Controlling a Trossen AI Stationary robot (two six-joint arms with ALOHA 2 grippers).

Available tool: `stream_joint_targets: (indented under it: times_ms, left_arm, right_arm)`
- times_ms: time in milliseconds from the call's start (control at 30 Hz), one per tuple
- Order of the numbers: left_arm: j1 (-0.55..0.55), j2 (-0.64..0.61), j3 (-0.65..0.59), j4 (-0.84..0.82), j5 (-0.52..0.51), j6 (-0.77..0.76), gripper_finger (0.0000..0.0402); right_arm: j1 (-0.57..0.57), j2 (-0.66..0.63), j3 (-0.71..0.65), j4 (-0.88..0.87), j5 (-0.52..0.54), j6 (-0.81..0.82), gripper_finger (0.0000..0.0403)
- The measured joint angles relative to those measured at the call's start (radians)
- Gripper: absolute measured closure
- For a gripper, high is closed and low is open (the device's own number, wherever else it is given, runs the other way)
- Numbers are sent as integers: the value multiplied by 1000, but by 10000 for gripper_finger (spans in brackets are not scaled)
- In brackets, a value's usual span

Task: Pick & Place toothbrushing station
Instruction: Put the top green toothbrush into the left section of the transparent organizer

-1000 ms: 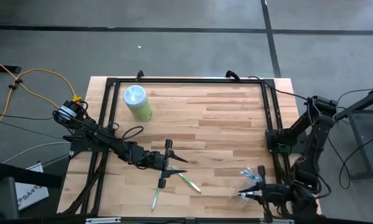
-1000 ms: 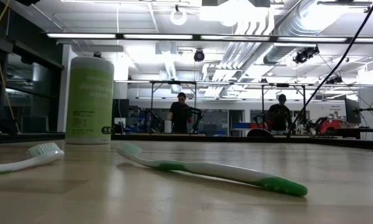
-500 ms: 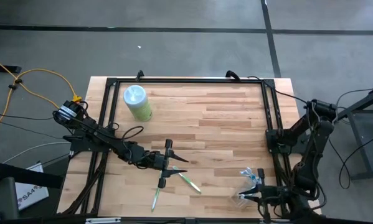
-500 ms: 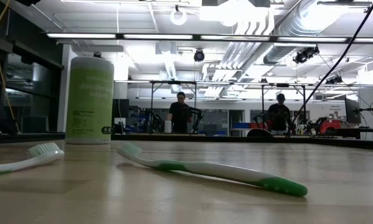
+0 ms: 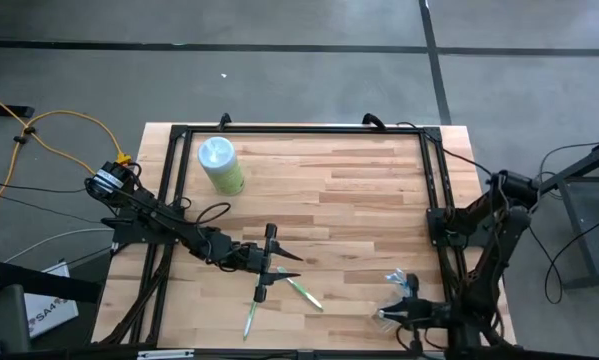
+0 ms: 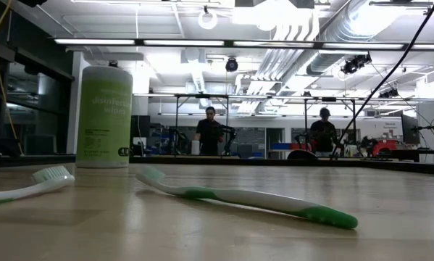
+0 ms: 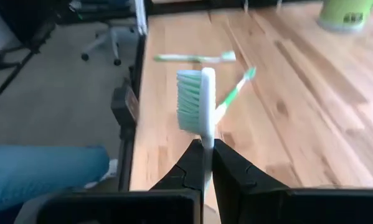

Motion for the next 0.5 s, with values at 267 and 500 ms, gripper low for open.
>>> stream_joint_targets:
  times_ms: [267, 500]
  left_arm:
    - [0, 0, 0, 0, 0, -5, 244]
    - [0, 0, 0, 0, 0, -5, 244]
  right_arm:
    - [-59, 20, 0, -38, -123, 52, 397]
    - [-79, 20, 0, -93, -163, 96, 397]
